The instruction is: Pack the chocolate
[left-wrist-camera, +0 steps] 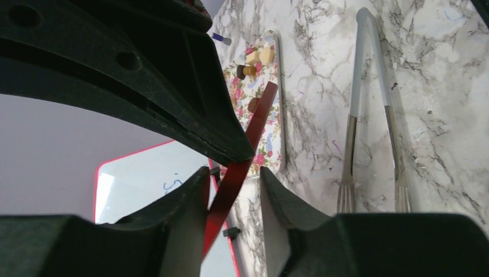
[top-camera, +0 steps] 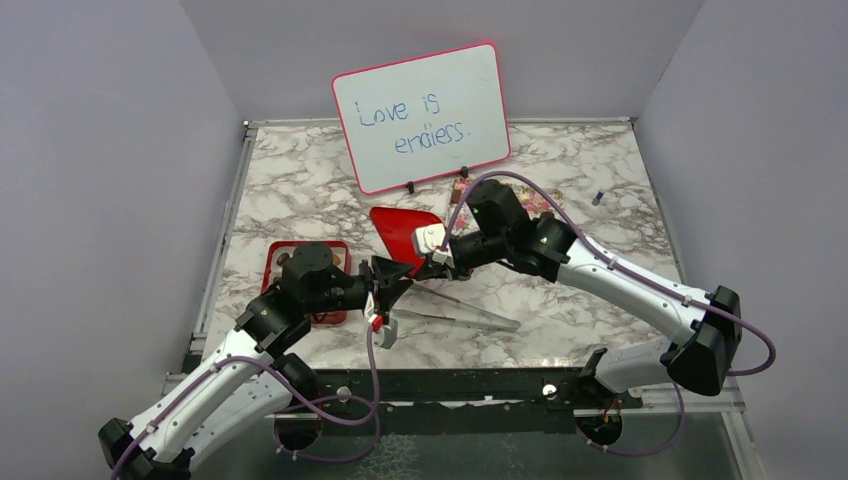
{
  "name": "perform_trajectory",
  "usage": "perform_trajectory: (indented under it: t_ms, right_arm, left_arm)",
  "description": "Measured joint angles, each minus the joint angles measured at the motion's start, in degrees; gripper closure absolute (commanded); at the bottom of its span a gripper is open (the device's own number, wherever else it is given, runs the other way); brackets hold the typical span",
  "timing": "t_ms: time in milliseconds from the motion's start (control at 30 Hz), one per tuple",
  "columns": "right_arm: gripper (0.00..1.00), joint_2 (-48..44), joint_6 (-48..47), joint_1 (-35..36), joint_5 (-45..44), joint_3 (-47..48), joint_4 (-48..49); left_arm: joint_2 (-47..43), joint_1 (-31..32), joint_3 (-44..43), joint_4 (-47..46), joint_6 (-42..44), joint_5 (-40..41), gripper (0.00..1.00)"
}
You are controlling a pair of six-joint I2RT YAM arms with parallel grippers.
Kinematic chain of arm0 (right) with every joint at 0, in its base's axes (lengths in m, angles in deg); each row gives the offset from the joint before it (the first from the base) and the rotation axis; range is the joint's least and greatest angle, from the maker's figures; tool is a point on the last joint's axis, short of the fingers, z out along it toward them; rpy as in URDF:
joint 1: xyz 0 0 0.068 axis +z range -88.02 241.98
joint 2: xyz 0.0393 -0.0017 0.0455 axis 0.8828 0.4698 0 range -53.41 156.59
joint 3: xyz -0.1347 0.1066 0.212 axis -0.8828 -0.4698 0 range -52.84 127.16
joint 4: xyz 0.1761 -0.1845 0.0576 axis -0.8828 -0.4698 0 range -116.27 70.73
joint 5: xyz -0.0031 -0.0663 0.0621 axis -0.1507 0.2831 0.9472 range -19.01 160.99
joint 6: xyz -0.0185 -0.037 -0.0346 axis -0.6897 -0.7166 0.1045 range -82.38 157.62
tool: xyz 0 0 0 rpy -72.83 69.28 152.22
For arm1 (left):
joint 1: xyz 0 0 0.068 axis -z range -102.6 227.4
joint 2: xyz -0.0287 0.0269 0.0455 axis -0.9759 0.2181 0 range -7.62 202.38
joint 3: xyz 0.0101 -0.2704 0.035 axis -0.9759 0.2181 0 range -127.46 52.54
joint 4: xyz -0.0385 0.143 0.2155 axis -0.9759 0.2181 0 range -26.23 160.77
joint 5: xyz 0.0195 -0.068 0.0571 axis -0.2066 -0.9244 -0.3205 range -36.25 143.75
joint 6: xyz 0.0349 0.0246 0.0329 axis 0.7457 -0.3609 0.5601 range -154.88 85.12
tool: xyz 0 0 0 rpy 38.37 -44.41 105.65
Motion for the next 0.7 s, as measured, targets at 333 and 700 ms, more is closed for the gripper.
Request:
perform_trajectory:
  t_ms: [333, 700]
  right_arm:
    - [0.77, -0.68, 0.66, -0.17, -1.05, -1.22, 2.93]
    - [0.23, -7.23, -0.70, 0.00, -9.53, -8.66, 12.55]
  left_arm:
    - [0.20, 0.76, 1.09, -2.99, -5.88, 3.30, 0.98]
    - [-1.90, 0.87, 1.16, -3.58, -16.90, 10.75, 1.00]
